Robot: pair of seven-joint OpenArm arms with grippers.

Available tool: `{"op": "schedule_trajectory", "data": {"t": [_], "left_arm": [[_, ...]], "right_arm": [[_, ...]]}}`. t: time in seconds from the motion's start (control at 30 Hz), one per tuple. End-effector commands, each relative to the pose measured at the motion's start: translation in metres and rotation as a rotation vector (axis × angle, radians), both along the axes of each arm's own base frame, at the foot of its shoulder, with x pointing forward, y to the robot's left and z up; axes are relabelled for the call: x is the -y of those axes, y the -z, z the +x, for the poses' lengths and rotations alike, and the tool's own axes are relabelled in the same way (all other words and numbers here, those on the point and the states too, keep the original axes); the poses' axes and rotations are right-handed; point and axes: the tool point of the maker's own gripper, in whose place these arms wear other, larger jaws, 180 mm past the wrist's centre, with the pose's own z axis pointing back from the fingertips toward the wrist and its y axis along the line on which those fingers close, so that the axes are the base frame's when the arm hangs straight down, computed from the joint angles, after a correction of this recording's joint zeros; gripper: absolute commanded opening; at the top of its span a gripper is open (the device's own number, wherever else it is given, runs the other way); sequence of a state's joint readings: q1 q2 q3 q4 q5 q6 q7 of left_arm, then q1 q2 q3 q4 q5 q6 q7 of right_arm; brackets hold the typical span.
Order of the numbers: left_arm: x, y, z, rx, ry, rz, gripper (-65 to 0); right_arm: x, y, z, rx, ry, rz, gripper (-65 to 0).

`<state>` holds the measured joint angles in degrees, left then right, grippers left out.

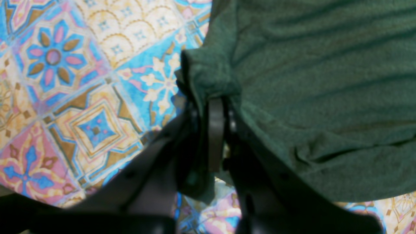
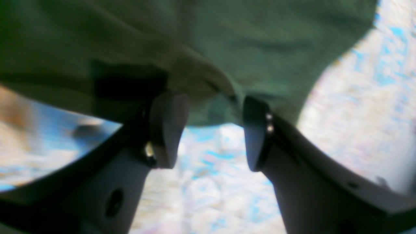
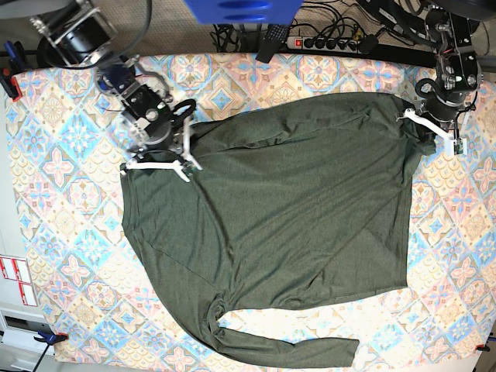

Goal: Fold the T-shirt properly
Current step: 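Lift the shirt edge with the right gripper and drag it sideways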

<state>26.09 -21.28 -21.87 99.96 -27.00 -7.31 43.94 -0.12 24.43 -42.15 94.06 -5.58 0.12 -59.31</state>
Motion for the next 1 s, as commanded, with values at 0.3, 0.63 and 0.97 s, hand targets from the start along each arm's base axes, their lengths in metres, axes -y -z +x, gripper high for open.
{"op": "schedule_trajectory", "data": {"t": [0.3,0.63,0.97], "left_arm": [[-0.005,-0.009,0.005,0.028,0.004,0.021,-65.0],[-0.005,-0.010,0.004,0.029,0.004,0.022,-65.0],[-0.005,-0.010,0.005,0.030,0.004,0.022,-65.0]], "right_arm": [[0.002,-0.018,0.034,0.047,-0.098,-0.041,-34.9],[0.007,0.003,0.030,0.004,-0.150,-0.040,-35.0],[0.014,0.001,0.044,0.016,-0.136,-0.059,-54.2]]}}
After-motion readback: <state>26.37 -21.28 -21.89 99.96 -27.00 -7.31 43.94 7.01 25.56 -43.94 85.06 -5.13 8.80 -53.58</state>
